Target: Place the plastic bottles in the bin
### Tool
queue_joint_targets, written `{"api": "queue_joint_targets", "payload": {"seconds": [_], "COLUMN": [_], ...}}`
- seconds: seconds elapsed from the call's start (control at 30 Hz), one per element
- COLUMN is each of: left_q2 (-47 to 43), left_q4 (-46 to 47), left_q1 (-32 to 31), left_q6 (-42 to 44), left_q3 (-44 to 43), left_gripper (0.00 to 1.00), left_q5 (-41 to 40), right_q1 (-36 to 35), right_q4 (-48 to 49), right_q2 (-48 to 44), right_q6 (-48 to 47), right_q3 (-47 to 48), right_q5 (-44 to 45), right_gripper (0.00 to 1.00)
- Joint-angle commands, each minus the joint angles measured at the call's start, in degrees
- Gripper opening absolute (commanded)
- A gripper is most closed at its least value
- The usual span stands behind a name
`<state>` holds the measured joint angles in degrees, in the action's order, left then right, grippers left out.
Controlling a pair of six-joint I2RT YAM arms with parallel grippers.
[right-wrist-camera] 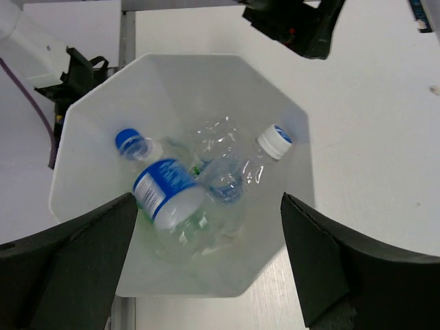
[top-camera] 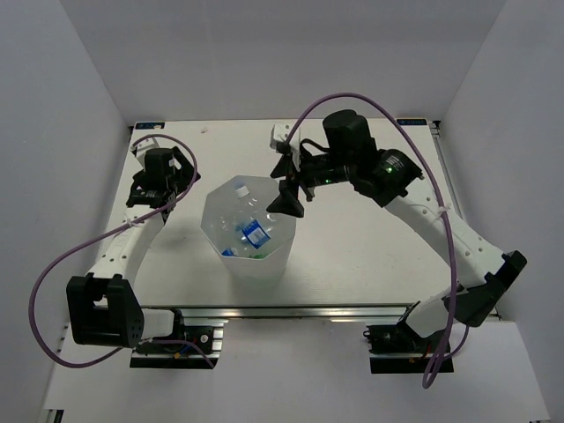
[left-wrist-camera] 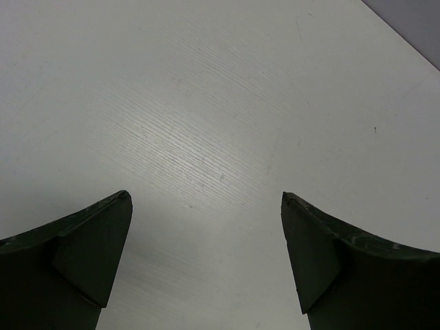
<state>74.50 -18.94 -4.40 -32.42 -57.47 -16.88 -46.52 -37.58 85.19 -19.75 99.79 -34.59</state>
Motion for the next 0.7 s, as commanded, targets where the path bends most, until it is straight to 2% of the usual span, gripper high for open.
{"api": "queue_joint_targets", "payload": {"seconds": [0.0, 0.13, 0.23, 0.33, 0.4, 0.43, 0.5, 0.53, 0.57, 0.67], "left_q2": [-1.8, -1.6, -1.8, -2.3, -2.7, -2.9, -3.6, -3.8, -4.1, -4.9], "left_q4": [0.5, 0.0, -0.4, -0.3, 0.0, 0.0, 1.1, 2.0, 3.4, 5.7], "left_q1": [0.0, 0.0, 0.0, 0.1, 0.1, 0.1, 0.1, 0.1, 0.1, 0.2], "left_q6": [-0.2, -0.1, 0.0, -0.1, -0.1, 0.0, 0.3, 0.6, 0.7, 1.7], "left_q3": [-0.3, -0.5, -0.5, 0.0, 0.3, 0.4, 0.8, 1.0, 1.7, 2.5], "left_gripper": [0.98, 0.98, 0.98, 0.98, 0.98, 0.98, 0.98, 0.98, 0.98, 0.98], "left_q5": [0.1, -1.0, -2.1, -3.5, -5.4, -6.0, -7.4, -7.6, -8.2, -8.2], "right_q1": [0.2, 6.7, 22.1, 30.1, 31.0, 30.9, 30.9, 31.0, 30.9, 31.0], "right_q4": [3.0, 9.2, 14.7, 21.4, 24.8, 26.4, 31.1, 32.2, 33.6, 32.0], "right_q2": [-3.2, -4.9, -6.1, -9.0, -11.1, -13.2, -15.5, -17.1, -17.8, -18.4], "right_q6": [1.8, 9.2, 18.9, 26.2, 28.9, 31.8, 32.5, 34.8, 35.6, 37.8], "right_q3": [2.7, 0.1, -5.2, -15.6, -22.1, -28.4, -34.7, -40.1, -42.1, -46.3], "right_q5": [5.3, 10.7, 9.8, 16.9, 29.7, 34.2, 43.1, 46.2, 49.9, 53.5], "right_gripper": [0.89, 0.89, 0.89, 0.89, 0.89, 0.89, 0.89, 0.89, 0.89, 0.89]}}
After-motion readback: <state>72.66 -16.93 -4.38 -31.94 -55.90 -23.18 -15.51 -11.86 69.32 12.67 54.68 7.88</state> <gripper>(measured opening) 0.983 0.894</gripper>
